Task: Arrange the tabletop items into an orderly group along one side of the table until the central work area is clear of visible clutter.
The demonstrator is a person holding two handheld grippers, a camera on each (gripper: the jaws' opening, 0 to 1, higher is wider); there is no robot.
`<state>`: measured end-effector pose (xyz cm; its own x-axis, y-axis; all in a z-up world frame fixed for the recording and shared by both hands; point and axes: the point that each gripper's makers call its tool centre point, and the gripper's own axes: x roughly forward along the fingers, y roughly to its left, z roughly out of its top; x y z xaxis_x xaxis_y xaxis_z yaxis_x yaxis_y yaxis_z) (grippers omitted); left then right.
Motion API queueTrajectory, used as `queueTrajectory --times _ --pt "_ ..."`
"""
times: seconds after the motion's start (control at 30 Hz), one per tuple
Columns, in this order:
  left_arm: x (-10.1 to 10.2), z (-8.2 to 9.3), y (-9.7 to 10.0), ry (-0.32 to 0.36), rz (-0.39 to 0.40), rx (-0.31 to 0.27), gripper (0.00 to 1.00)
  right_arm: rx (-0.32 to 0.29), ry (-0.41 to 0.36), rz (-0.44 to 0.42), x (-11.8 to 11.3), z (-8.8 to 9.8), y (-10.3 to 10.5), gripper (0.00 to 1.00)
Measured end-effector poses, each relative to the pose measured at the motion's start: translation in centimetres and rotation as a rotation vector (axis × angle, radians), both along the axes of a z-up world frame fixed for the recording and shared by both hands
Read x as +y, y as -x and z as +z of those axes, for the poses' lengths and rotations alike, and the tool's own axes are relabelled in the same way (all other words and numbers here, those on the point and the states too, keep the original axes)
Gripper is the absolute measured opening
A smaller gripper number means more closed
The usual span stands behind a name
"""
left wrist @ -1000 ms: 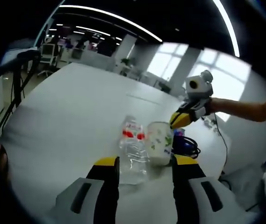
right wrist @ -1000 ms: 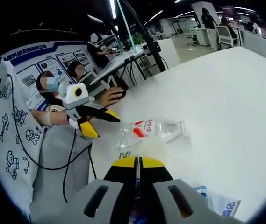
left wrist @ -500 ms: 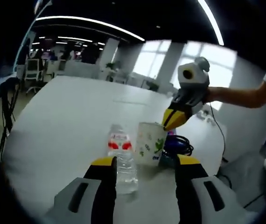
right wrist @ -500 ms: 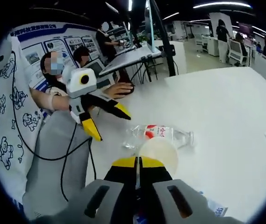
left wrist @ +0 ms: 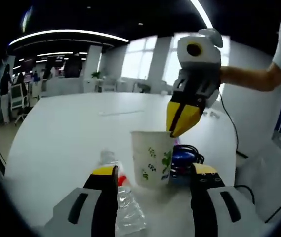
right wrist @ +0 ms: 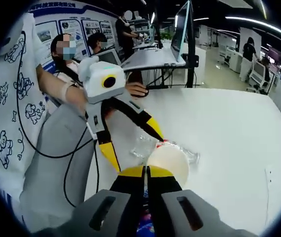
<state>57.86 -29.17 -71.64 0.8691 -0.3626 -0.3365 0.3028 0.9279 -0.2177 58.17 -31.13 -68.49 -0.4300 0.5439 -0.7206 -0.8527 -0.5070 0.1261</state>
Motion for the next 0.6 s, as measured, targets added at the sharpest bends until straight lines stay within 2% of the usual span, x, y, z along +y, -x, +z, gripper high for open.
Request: queueTrajectory --times 0.17,0.43,0.6 --pt "-1.0 -0.4 -0.4 -0.018 -0.042 0.010 0.53 -0.023 0.004 0.041 0.0 0.3 0.7 0.00" --pt "-1.1 -0.6 -0.4 -0.011 -0.046 0.013 0.48 -0.026 -0.009 0.091 0.3 1.2 2.0 0.00" --pt "-1.2 -0.8 -0.3 -0.005 -0.047 0.021 0.46 0.003 0.003 0.103 0.2 1.4 2.8 0.00"
